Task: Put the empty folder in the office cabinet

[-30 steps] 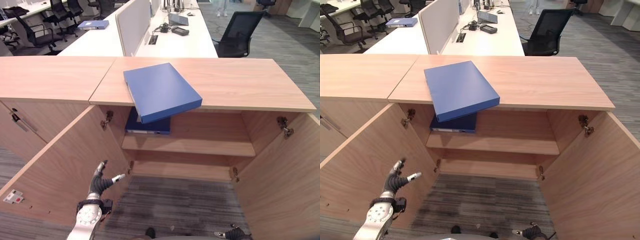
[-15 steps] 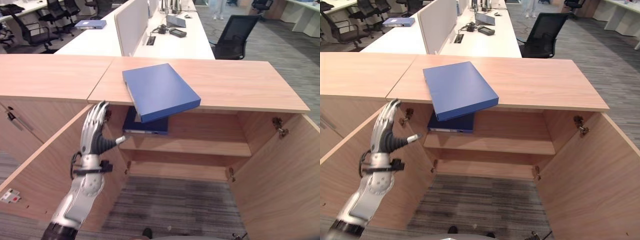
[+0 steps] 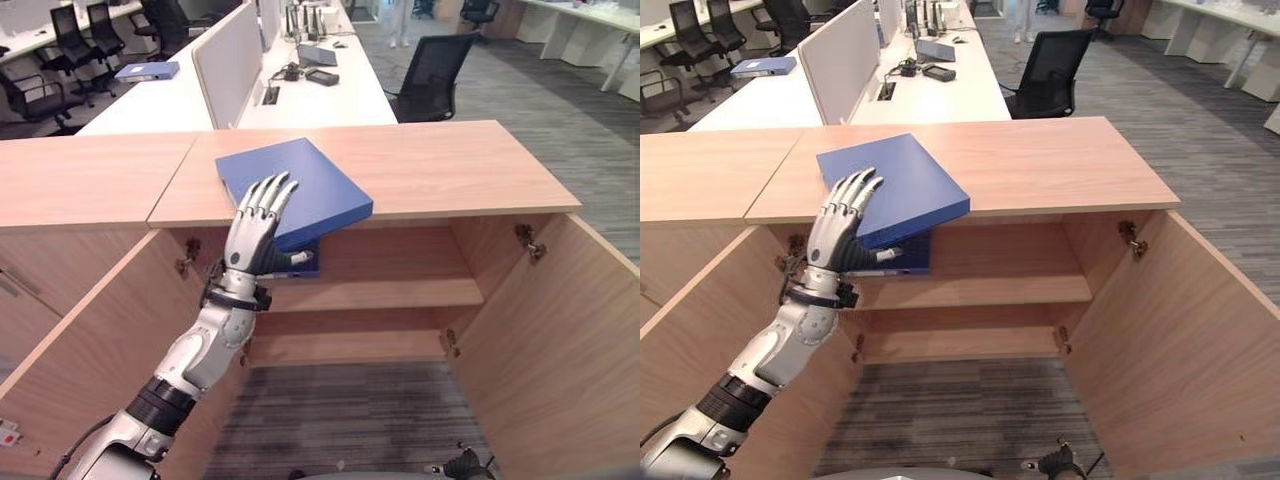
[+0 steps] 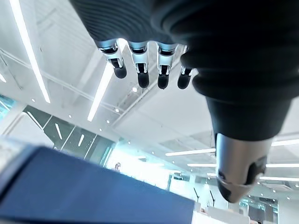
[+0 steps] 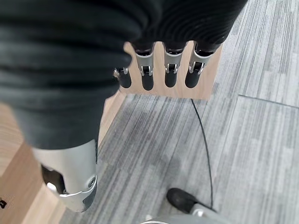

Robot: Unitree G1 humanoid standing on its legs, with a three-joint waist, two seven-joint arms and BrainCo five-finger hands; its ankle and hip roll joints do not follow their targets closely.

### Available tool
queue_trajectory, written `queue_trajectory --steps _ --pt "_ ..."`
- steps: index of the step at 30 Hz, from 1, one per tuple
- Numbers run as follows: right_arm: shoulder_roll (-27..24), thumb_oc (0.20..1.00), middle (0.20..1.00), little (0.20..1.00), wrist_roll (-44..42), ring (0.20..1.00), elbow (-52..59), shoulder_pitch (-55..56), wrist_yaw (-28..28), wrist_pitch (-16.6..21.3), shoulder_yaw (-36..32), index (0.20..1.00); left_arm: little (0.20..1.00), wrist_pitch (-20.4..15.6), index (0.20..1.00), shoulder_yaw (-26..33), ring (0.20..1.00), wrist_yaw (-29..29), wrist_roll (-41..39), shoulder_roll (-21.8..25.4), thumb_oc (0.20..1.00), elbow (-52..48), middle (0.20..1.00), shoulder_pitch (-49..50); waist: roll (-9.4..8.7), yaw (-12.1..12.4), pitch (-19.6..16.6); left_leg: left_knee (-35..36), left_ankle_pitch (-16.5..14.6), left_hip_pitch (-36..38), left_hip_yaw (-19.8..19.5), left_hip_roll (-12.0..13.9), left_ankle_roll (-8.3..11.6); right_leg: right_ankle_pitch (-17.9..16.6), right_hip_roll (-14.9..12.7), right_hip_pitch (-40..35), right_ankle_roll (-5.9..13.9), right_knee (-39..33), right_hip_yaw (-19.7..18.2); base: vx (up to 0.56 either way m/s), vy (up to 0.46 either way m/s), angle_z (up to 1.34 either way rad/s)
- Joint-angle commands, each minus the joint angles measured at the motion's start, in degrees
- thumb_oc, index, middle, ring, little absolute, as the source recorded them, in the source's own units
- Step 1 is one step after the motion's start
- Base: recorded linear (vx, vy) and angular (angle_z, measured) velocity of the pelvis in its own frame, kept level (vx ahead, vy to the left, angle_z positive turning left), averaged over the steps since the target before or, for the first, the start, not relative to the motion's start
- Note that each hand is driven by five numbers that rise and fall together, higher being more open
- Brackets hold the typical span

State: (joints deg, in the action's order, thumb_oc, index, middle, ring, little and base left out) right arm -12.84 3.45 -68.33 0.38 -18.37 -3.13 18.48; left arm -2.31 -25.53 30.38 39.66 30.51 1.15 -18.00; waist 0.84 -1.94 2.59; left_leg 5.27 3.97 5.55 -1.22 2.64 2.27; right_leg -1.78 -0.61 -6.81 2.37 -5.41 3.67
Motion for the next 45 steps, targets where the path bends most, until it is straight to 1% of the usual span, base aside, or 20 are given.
queue_trajectory --steps 1,6,12,13,17,18,19,24,28,29,30,31,34,38,40,45 --pt "0.62 1.000 1.000 1.000 0.70 1.000 -2.83 -2.90 -1.74 0.47 1.91 1.000 1.000 1.34 1.000 0.75 1.000 1.27 3.02 -0.40 1.000 3.00 1.000 -8.86 -3.29 0.40 0.80 -0.27 -8.61 3.53 1.41 -1.44 -0.50 3.36 -1.49 -1.07 3.80 0.41 1.28 0.00 0.000 0.00" --pt "0.67 1.000 1.000 1.000 0.39 1.000 -3.75 -3.58 -1.79 0.23 2.15 1.000 1.000 2.67 1.000 -1.41 1.000 0.42 3.93 -2.48 1.000 5.70 1.000 -12.38 -3.16 -0.07 0.77 -0.27 -8.71 3.68 1.60 -1.48 -0.55 3.37 -1.40 -1.08 3.81 0.41 1.06 0.00 0.003 -0.03" --pt "0.73 1.000 1.000 1.000 0.12 1.000 -4.30 -3.99 -1.84 0.20 2.46 1.000 1.000 4.48 1.000 -2.72 1.000 0.71 4.21 -4.09 1.000 9.62 1.000 -14.38 -3.10 -0.20 0.73 -0.27 -8.82 3.91 1.74 -1.48 -0.55 3.38 -1.48 -1.16 3.85 0.41 0.94 0.00 0.003 -0.06" --pt "0.86 1.000 1.000 1.000 -0.05 1.000 -4.57 -4.30 -1.85 0.10 2.78 1.000 1.000 6.32 1.000 -3.01 1.000 1.27 5.33 -4.78 1.000 12.62 1.000 -15.41 -3.15 -0.37 0.66 -0.27 -8.85 3.97 1.84 -1.45 -0.58 3.41 -1.45 -1.11 3.82 0.41 0.70 0.00 0.000 0.00" --pt "0.89 1.000 1.000 1.000 -0.26 1.000 -5.09 -4.47 -1.82 0.07 2.86 1.000 1.000 9.30 1.000 -3.11 1.000 1.90 7.94 -4.77 1.000 16.95 1.000 -17.36 -3.08 -0.62 0.66 -0.27 -8.92 4.09 2.14 -1.44 -0.57 3.45 -1.42 -1.13 3.89 0.41 0.59 0.00 0.000 0.00" --pt "0.89 1.000 1.000 1.000 -0.26 1.000 -5.10 -4.50 -1.82 0.07 2.85 1.000 1.000 9.30 1.000 -3.14 1.000 1.95 7.94 -4.81 1.000 17.03 1.000 -17.43 -3.08 -0.59 0.69 -0.27 -8.92 4.09 2.15 -1.44 -0.57 3.45 -1.42 -1.13 3.89 0.41 0.57 0.00 0.000 0.00" --pt "0.71 1.000 1.000 1.000 -0.58 1.000 -5.48 -4.68 -1.64 0.01 2.77 1.000 1.000 10.47 1.000 -2.92 1.000 1.95 8.70 -4.60 1.000 18.42 1.000 -18.76 -2.96 -0.69 0.69 -0.27 -8.93 4.11 2.18 -1.46 -0.56 3.45 -1.44 -1.12 3.90 0.41 0.56 0.00 0.000 0.00" --pt "0.61 1.000 1.000 1.000 -1.18 1.000 -5.97 -4.76 -1.01 -0.26 2.61 1.000 1.000 12.11 1.000 -2.82 1.000 1.10 9.70 -3.69 1.000 20.46 1.000 -21.00 -2.68 -0.90 0.72 -0.27 -8.93 4.07 2.29 -1.45 -0.52 3.47 -1.50 -1.04 3.99 0.41 0.56 0.00 0.000 0.00" --pt "0.86 1.000 1.000 1.000 -1.74 1.000 -6.41 -4.77 -0.29 -0.56 2.80 1.000 1.000 14.64 1.000 -2.66 1.000 0.15 10.78 -3.26 1.000 23.71 1.000 -22.43 -2.41 -1.09 0.70 -0.27 -8.99 4.20 2.45 -1.50 -0.55 3.49 -1.53 -1.16 4.06 0.41 0.42 0.00 0.000 0.00" --pt "0.86 1.000 1.000 1.000 -1.75 1.000 -6.42 -4.79 -0.29 -0.55 2.79 1.000 1.000 14.65 1.000 -2.69 1.000 0.19 10.77 -3.28 1.000 23.78 1.000 -22.49 -2.41 -1.09 0.73 -0.27 -8.99 4.20 2.44 -1.50 -0.55 3.49 -1.53 -1.17 4.06 0.41 0.42 0.00 0.000 0.00" --pt "0.85 1.000 1.000 1.000 -1.82 1.000 -6.45 -4.91 -0.31 -0.56 2.89 1.000 1.000 15.66 1.000 -2.62 1.000 0.22 11.18 -3.19 1.000 25.15 1.000 -23.26 -2.30 -1.20 0.75 -0.27 -9.01 4.29 2.54 -1.49 -0.51 3.52 -1.53 -1.22 4.10 0.41 0.43 0.00 0.000 0.00" --pt "0.87 1.000 1.000 1.000 -1.89 1.000 -6.57 -5.02 -0.26 -0.56 2.96 1.000 1.000 16.06 1.000 -2.72 1.000 0.04 11.59 -3.19 1.000 25.83 1.000 -23.65 -2.16 -1.26 0.64 -0.27 -9.48 4.51 2.53 -1.45 -0.50 3.95 -1.47 -1.42 4.17 0.41 0.45 0.00 0.000 0.00" --pt "1.01 1.000 1.000 1.000 -1.99 1.000 -6.98 -5.24 -0.05 -0.61 3.00 1.000 1.000 17.01 1.000 -2.57 1.000 -0.06 12.47 -2.98 1.000 26.86 1.000 -24.45 -2.07 -1.34 0.72 -0.27 -9.02 4.38 2.61 -1.60 -0.51 3.57 -1.55 -1.32 4.12 0.41 0.49 -0.03 -0.004 -0.01" --pt "1.07 1.000 1.000 1.000 -2.52 1.000 -7.92 -5.72 0.49 -0.57 3.34 1.000 1.000 18.11 1.000 -3.88 1.000 -0.50 13.23 -3.07 1.000 30.14 1.000 -26.88 -1.74 -1.62 0.74 -0.27 -8.98 4.47 2.72 -1.67 -0.49 3.57 -1.52 -1.39 4.14 0.41 0.50 0.00 0.000 0.00" --pt "0.94 1.000 1.000 1.000 -2.78 1.000 -8.30 -5.79 0.68 -0.55 3.32 1.000 1.000 17.77 1.000 -4.32 1.000 -1.01 12.93 -3.16 1.000 30.82 1.000 -27.53 -1.53 -1.73 0.64 -0.27 -9.45 4.71 2.76 -1.64 -0.49 4.00 -1.42 -1.60 4.19 0.41 0.43 0.00 0.000 0.00" --pt "1.13 1.000 1.000 1.000 -3.17 1.000 -8.99 -5.66 1.20 -0.68 3.50 1.000 1.000 17.10 1.000 -4.56 1.000 -1.73 11.96 -3.11 1.000 30.36 1.000 -27.12 -1.36 -1.76 0.63 -0.27 -9.53 4.95 2.89 -1.57 -0.45 4.07 -1.41 -1.85 4.16 0.41 0.35 0.00 0.000 0.00"
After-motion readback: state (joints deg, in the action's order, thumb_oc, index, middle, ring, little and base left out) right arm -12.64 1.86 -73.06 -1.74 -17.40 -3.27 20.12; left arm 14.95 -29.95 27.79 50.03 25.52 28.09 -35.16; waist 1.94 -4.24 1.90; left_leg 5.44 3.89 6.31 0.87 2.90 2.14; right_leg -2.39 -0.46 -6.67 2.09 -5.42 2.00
